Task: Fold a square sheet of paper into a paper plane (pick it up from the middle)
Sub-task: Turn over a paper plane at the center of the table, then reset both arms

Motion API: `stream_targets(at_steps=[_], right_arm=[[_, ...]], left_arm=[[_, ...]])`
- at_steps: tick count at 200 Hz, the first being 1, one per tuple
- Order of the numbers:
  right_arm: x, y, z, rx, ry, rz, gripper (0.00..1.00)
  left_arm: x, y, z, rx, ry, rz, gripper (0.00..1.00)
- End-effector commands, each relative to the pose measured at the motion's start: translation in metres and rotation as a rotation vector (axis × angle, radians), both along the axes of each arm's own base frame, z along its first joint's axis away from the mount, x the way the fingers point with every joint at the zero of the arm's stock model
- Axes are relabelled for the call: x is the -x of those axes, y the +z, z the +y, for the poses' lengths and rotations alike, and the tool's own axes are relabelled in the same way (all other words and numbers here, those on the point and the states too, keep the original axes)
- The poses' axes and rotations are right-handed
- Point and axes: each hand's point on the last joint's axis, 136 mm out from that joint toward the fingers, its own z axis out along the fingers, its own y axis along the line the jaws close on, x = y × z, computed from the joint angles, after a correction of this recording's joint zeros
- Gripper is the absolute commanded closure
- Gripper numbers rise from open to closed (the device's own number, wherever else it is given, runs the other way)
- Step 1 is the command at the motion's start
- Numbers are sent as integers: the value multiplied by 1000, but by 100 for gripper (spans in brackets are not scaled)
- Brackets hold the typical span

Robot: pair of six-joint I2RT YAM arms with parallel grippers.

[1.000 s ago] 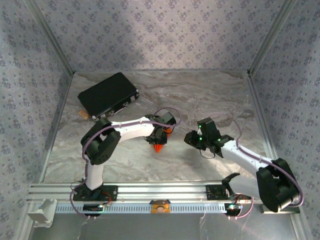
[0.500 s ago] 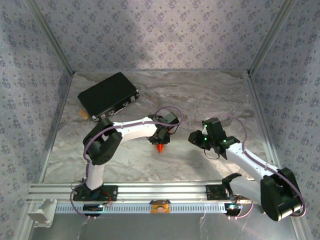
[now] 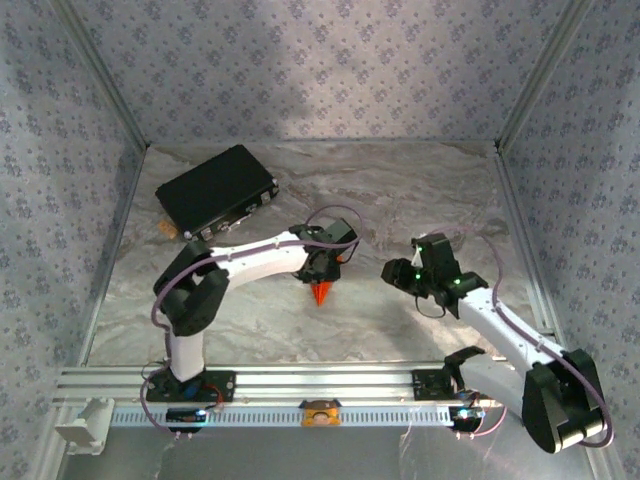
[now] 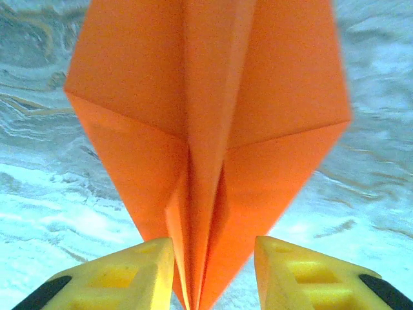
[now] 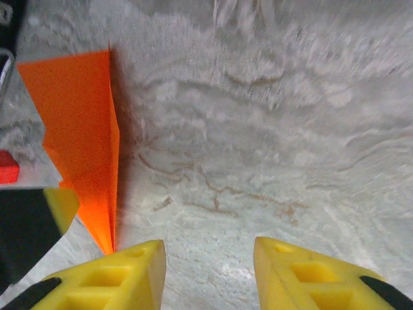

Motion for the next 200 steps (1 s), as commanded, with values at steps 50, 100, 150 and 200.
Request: stream_targets(at_steps=[50, 100, 150, 200], right_arm=[[-52, 79, -119, 576, -345, -294, 29], [-95, 53, -168, 868, -359, -347, 27], [-125, 43, -136, 800, -162, -643, 27], [-124, 12, -126, 690, -32, -712, 28]], left_arm=[[-32, 91, 82, -46, 12, -428, 35], [-50, 105, 217, -178, 231, -550, 10], [-54, 99, 311, -283, 413, -595, 0], [-57, 93, 350, -358, 529, -645, 0]])
